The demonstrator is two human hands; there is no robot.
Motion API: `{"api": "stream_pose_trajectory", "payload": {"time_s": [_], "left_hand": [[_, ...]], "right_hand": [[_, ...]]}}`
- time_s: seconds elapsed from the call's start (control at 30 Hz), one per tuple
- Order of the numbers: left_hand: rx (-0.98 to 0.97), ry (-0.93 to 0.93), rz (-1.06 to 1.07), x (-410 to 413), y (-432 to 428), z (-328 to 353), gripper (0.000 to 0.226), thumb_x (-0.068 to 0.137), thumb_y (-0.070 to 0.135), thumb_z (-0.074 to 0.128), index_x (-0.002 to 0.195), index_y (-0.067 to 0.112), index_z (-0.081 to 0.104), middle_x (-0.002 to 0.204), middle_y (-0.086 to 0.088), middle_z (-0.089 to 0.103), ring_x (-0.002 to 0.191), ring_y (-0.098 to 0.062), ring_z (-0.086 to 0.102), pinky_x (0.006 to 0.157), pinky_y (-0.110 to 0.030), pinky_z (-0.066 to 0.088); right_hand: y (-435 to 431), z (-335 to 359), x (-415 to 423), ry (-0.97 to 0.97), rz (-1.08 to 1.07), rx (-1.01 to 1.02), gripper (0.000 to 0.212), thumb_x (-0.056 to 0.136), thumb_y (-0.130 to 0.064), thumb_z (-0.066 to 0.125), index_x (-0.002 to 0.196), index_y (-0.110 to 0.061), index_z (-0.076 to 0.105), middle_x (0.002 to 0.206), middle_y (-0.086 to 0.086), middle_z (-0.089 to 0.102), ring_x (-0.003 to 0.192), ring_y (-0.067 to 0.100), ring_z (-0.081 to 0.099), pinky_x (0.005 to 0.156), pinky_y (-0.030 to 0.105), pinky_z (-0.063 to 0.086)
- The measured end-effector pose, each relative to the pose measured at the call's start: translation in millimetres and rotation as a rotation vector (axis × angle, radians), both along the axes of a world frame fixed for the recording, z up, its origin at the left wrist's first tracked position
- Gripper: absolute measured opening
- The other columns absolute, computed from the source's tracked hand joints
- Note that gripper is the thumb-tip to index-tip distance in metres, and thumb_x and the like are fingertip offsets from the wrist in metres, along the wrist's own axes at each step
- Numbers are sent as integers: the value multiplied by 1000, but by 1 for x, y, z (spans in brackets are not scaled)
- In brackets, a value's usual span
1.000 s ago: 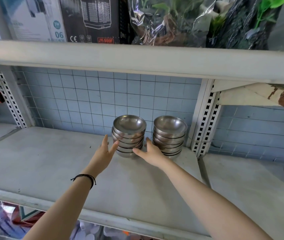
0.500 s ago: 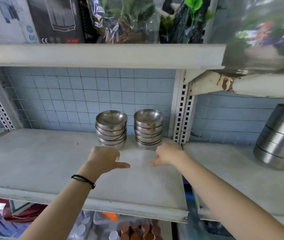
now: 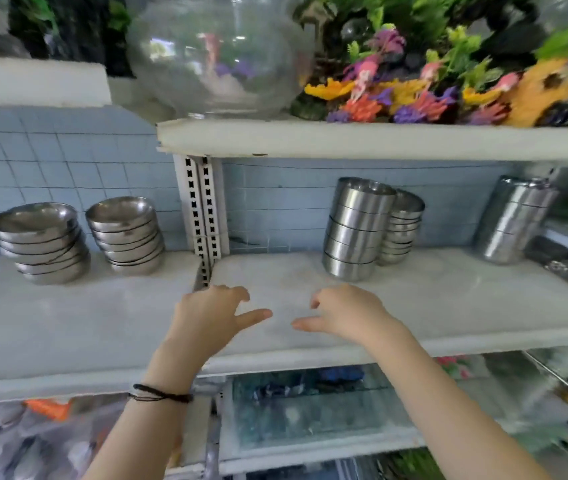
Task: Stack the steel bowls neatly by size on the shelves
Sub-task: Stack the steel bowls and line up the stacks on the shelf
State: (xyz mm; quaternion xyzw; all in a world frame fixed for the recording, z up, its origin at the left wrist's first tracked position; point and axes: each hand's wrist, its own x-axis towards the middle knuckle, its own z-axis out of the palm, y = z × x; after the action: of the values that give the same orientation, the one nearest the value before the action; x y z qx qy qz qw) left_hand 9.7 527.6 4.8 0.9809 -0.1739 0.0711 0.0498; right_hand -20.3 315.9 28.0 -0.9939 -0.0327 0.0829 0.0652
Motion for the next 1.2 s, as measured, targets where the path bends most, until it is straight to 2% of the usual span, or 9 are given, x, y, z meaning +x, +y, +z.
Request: {"api": "stream_pose_trajectory", "payload": {"time_s": [0.2, 0.37, 0.47, 0.67, 0.8, 0.9, 1.0, 1.13, 1.2], "left_hand": [[-165, 76, -79, -19, -99, -6, 64, 78, 81, 34, 121, 39, 57, 115, 16, 64, 99, -6, 61, 71, -24, 41], [-544, 208, -136, 0, -167, -14, 82, 65, 90, 28, 117, 36, 62, 110, 16, 66, 97, -4, 62, 87, -35, 53], [-657, 216, -155, 21, -201, -20, 65, 77, 81, 41, 114, 33, 64, 105, 16, 66, 94, -5, 62, 88, -38, 53], [-864, 319, -189, 59, -275, -24, 34, 92, 47, 54, 113, 22, 67, 92, 20, 64, 98, -4, 61, 78, -8, 43], [-986, 333, -157, 82, -320, -34, 41, 92, 48, 54, 122, 21, 61, 106, 9, 69, 102, -6, 61, 76, -4, 40], [-1100, 304, -102, 100, -350, -41, 49, 87, 58, 55, 126, 28, 52, 112, 4, 68, 110, -12, 58, 96, -25, 46], [-1215, 209, 25, 118, -375, -52, 93, 74, 82, 49, 143, 21, 36, 133, -7, 55, 126, -22, 50, 106, -45, 42], [-1245, 60, 114, 120, -408, -48, 84, 88, 47, 61, 153, 16, 18, 153, -4, 29, 141, -12, 24, 115, -25, 21], [-1254, 0, 168, 124, -422, -53, 90, 87, 49, 62, 154, 14, 12, 156, -7, 22, 144, -15, 18, 115, -23, 17]], "right_hand": [[-97, -1, -37, -14, -100, 95, 65, 85, -68, 55, 131, -22, 57, 127, 1, 57, 112, 19, 56, 84, 30, 47], [-154, -11, -22, -78, -205, 208, 63, 84, -69, 57, 129, -26, 58, 124, -2, 59, 109, 16, 57, 83, 30, 47], [-180, -16, -6, -124, -259, 306, 62, 83, -69, 57, 127, -26, 59, 122, -3, 60, 101, 14, 57, 80, 29, 45], [-231, -23, 32, -177, -314, 373, 64, 82, -70, 57, 125, -23, 62, 107, -1, 66, 96, 15, 63, 83, 32, 51], [-262, -26, 63, -237, -335, 495, 54, 84, -65, 59, 118, -23, 64, 100, 6, 70, 92, 20, 66, 85, 38, 53], [-287, -34, 88, -281, -341, 578, 58, 83, -65, 57, 123, -22, 63, 109, 2, 68, 102, 17, 64, 90, 35, 51], [-313, -46, 113, -303, -314, 629, 58, 87, -61, 57, 130, -21, 59, 117, 2, 67, 106, 16, 63, 90, 33, 50], [-342, -60, 147, -285, -285, 756, 67, 87, -59, 59, 141, -20, 48, 133, 5, 61, 116, 19, 59, 97, 31, 45], [-351, -65, 162, -284, -264, 818, 72, 88, -57, 59, 146, -19, 42, 142, 5, 54, 126, 19, 54, 99, 28, 40]]}}
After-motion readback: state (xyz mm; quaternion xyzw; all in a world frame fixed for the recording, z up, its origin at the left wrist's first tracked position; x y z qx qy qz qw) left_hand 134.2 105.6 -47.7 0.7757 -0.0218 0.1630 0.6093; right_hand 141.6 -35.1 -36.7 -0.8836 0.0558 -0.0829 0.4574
